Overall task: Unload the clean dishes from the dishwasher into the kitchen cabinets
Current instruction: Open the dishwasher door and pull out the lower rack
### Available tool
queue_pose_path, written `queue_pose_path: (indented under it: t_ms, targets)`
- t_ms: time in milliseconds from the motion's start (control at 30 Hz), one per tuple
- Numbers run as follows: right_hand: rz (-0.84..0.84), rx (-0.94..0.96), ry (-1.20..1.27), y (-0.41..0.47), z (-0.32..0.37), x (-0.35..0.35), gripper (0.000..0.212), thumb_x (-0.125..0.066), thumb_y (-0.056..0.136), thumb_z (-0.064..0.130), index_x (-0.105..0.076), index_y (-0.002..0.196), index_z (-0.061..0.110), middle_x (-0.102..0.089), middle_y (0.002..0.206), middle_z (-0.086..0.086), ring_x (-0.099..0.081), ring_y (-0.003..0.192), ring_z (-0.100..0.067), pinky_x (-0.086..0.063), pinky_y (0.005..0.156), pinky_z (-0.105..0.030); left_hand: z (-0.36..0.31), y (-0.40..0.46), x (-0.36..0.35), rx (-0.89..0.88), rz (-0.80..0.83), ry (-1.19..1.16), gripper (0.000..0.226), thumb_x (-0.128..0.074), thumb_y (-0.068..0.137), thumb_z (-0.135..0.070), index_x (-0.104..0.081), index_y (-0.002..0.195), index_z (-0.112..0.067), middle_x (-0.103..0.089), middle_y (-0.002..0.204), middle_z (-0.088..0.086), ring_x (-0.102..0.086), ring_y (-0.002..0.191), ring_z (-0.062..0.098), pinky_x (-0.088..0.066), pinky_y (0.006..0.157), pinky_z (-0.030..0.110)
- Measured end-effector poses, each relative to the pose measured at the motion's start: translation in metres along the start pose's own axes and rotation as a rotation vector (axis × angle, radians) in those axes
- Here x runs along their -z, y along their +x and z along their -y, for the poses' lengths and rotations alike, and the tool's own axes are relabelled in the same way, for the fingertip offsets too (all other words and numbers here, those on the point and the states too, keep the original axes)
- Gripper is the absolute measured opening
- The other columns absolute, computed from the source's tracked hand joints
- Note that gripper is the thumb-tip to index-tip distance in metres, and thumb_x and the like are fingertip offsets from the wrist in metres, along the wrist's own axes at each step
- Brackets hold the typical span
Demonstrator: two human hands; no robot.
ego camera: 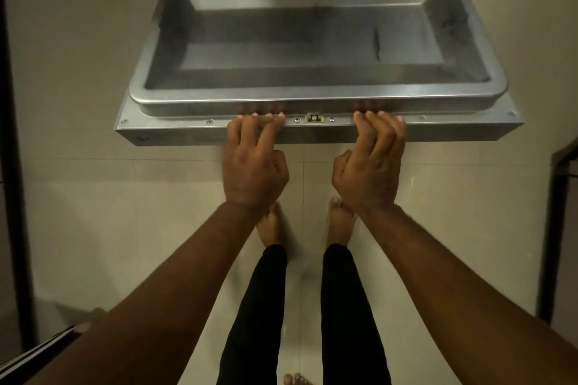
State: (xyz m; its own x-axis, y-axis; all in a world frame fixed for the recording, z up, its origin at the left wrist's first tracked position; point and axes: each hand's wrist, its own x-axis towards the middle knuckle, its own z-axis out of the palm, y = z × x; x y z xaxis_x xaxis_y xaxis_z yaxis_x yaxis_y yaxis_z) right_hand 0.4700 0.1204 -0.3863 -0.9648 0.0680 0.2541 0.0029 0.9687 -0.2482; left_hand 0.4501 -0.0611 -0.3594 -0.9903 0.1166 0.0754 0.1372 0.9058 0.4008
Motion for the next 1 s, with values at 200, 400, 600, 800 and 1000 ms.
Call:
queue_pose_path:
  t_ms: [200, 400, 600, 800, 1000]
  targets:
    - [0.061, 0.027, -0.004, -0.033, -0.016, -0.033, 0.065, -0.056, 0.073, 0.006, -0.046, 0.137, -0.003, -0.034, 0.133, -0.015, -0.036, 0.129, -0.035, -0.028, 0.115, -0.053, 0.009, -0.027, -0.041, 0.085, 0.047, 0.037, 0.051, -0.052, 0.075, -0.005, -0.063, 0.124, -0.010, -0.058, 0.113, 0.017, -0.048, 0.113, 0.038, -0.049, 0.091, 0.049]
    - [0.131, 0.074, -0.056, -0.062, -0.031, -0.060, 0.064, -0.046, 0.077, 0.008, -0.046, 0.140, -0.002, -0.035, 0.137, -0.015, -0.035, 0.131, -0.034, -0.036, 0.109, -0.052, 0.018, -0.049, -0.075, 0.095, 0.110, 0.050, 0.051, -0.055, 0.075, -0.005, -0.062, 0.125, -0.008, -0.058, 0.117, 0.018, -0.043, 0.119, 0.035, -0.049, 0.093, 0.052]
    - [0.152, 0.112, -0.052, -0.080, -0.041, -0.087, 0.064, -0.043, 0.078, 0.007, -0.047, 0.141, -0.001, -0.036, 0.137, -0.015, -0.035, 0.132, -0.033, -0.036, 0.109, -0.050, 0.032, -0.061, -0.105, 0.081, 0.086, 0.089, 0.048, -0.051, 0.075, -0.008, -0.061, 0.123, -0.006, -0.055, 0.114, 0.020, -0.041, 0.115, 0.034, -0.050, 0.090, 0.047]
    - [0.193, 0.135, -0.102, -0.102, -0.052, -0.115, 0.066, -0.040, 0.079, 0.010, -0.042, 0.145, 0.000, -0.032, 0.141, -0.015, -0.032, 0.134, -0.033, -0.031, 0.113, -0.051, 0.043, -0.076, -0.134, 0.092, 0.165, 0.123, 0.052, -0.055, 0.076, -0.009, -0.058, 0.128, -0.007, -0.055, 0.121, 0.023, -0.046, 0.119, 0.042, -0.049, 0.093, 0.052]
    - [0.288, 0.155, -0.155, -0.118, -0.063, -0.143, 0.073, -0.039, 0.078, 0.015, -0.032, 0.149, 0.001, -0.026, 0.145, -0.015, -0.027, 0.136, -0.034, -0.027, 0.116, -0.052, 0.057, -0.089, -0.169, -0.058, 0.304, 0.314, 0.067, -0.049, 0.079, -0.017, -0.038, 0.143, 0.002, -0.045, 0.139, 0.026, -0.036, 0.132, 0.044, -0.021, 0.118, 0.053]
